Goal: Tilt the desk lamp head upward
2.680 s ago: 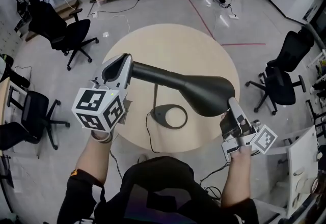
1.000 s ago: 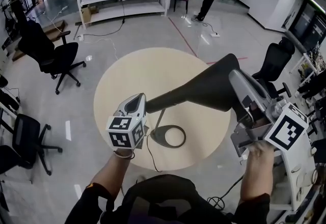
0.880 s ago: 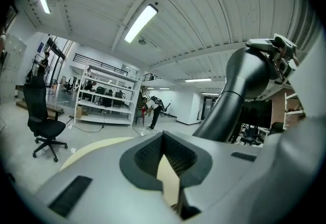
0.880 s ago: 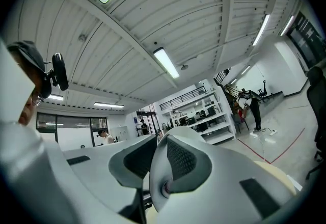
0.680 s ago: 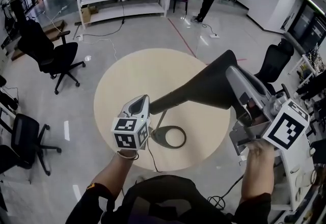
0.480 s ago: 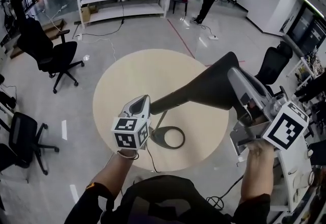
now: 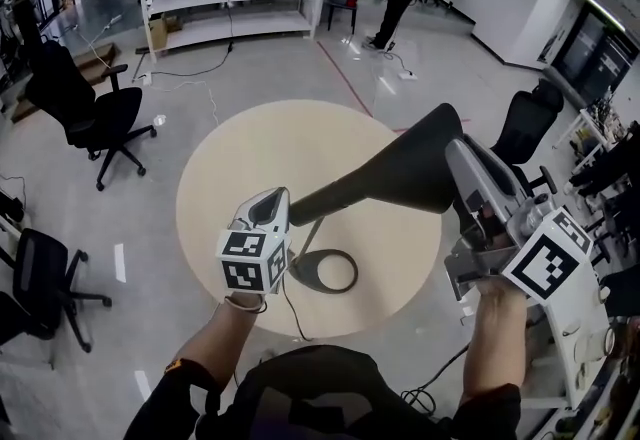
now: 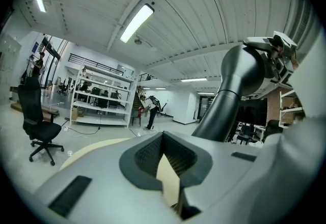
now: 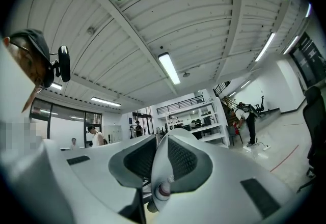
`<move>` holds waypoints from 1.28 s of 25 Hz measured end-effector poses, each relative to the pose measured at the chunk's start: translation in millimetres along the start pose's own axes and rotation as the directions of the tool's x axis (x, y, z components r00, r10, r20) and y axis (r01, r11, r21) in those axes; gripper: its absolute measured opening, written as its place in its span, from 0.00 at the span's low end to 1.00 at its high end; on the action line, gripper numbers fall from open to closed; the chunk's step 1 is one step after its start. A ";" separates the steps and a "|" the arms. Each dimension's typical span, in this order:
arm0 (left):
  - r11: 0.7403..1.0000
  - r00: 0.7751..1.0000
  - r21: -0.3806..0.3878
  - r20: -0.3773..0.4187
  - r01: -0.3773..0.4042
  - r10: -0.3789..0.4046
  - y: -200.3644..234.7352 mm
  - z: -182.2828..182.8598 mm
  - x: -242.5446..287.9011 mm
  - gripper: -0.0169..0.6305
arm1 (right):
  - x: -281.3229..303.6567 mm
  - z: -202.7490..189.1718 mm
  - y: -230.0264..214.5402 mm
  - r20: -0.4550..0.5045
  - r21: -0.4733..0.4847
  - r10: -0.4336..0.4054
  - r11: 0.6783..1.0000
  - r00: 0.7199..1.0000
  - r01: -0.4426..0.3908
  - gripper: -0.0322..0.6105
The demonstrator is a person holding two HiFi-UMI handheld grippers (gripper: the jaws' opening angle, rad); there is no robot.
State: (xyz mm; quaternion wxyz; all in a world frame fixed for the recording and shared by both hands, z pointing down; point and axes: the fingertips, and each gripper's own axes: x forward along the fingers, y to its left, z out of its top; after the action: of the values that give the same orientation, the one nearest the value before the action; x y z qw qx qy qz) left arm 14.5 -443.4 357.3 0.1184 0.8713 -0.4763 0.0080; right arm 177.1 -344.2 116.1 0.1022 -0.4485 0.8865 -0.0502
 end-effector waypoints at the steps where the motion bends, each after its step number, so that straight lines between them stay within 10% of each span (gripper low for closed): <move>1: 1.000 1.000 0.004 0.004 0.000 0.000 -0.9 1.1 -0.2 0.09 | -2.7 -0.3 -0.8 0.006 0.001 -0.001 1.000 1.000 0.001 0.14; 13: 0.993 0.995 0.108 0.079 0.056 -0.065 -32.1 27.9 -38.1 0.09 | -73.6 -30.9 -14.7 0.163 -0.059 -0.194 0.977 0.967 0.206 0.14; 19: 0.983 0.990 0.140 0.050 0.120 -0.128 -56.5 4.9 -61.1 0.09 | -93.2 -125.5 -27.8 0.052 -0.157 -0.392 0.905 0.919 0.395 0.14; 32: 0.962 0.951 0.086 -0.195 0.259 -0.239 -78.8 -123.4 -96.6 0.09 | -82.5 -311.4 18.6 -0.206 -0.161 -0.504 0.863 0.839 0.479 0.08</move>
State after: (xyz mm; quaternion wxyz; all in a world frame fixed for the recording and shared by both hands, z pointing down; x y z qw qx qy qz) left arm 39.5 -296.1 449.4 0.1132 0.9252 -0.3483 0.0996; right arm 139.7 -267.5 427.3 -0.0458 -0.6563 0.7485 -0.0834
